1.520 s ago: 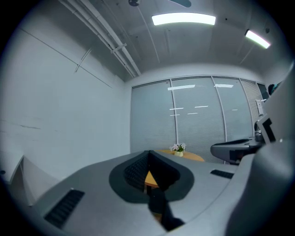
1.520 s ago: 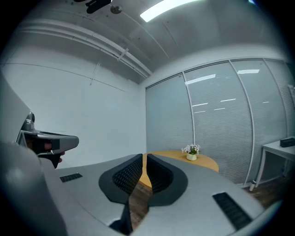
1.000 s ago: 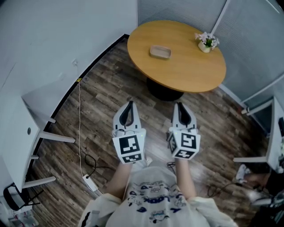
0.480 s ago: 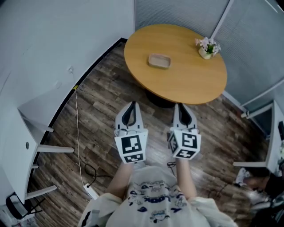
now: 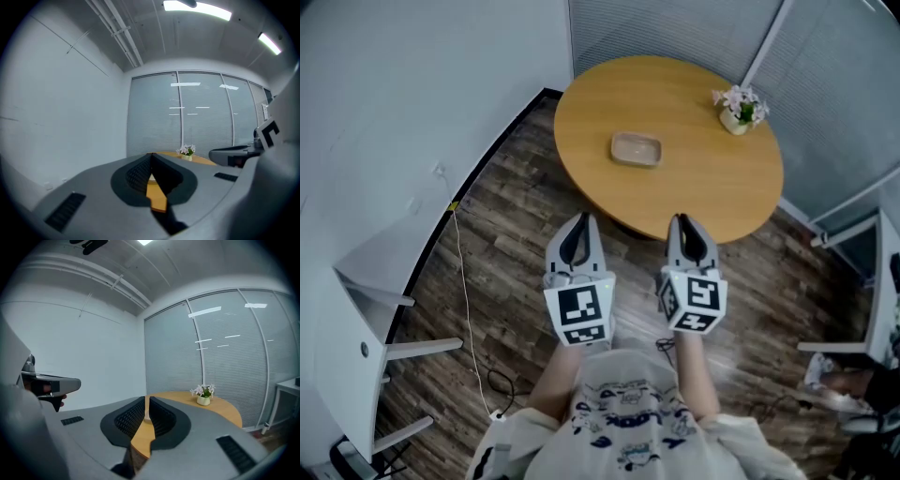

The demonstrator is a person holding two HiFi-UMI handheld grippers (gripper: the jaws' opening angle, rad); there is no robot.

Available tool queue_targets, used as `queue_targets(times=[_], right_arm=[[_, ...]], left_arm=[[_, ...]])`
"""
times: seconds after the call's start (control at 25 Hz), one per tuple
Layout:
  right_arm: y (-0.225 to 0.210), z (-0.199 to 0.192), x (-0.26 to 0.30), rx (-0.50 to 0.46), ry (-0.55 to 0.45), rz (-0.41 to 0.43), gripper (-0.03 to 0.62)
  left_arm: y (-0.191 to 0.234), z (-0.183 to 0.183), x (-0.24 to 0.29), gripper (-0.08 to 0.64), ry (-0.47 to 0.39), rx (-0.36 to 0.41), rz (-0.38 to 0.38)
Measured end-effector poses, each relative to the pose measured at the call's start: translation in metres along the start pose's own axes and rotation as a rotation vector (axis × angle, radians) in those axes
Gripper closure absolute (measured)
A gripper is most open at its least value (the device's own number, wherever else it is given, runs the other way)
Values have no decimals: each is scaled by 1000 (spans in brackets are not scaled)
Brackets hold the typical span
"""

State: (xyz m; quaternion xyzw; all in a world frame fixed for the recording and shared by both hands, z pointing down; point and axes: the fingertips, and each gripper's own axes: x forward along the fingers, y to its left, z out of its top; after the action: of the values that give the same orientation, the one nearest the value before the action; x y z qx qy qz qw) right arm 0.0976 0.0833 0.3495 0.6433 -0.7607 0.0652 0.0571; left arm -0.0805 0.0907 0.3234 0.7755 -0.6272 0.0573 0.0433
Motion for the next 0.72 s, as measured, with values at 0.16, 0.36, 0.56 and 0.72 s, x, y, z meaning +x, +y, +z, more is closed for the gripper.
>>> queue_targets(times=[0.16,0.36,0.56,0.72], right_arm=[[1,-3,21,17,9,-13,563],[0,-8,40,22,32,-19,563],[-6,-14,59,20,60,-19,563],[-14,-17,81,21,75,-10,563]], left_arm=[[10,-2,23,557,12,7,-11],[17,-9,43,556,33,-9,-15],[20,-18,63,557,64,-24,-13],[21,-23,83,555,81,-29,-1]])
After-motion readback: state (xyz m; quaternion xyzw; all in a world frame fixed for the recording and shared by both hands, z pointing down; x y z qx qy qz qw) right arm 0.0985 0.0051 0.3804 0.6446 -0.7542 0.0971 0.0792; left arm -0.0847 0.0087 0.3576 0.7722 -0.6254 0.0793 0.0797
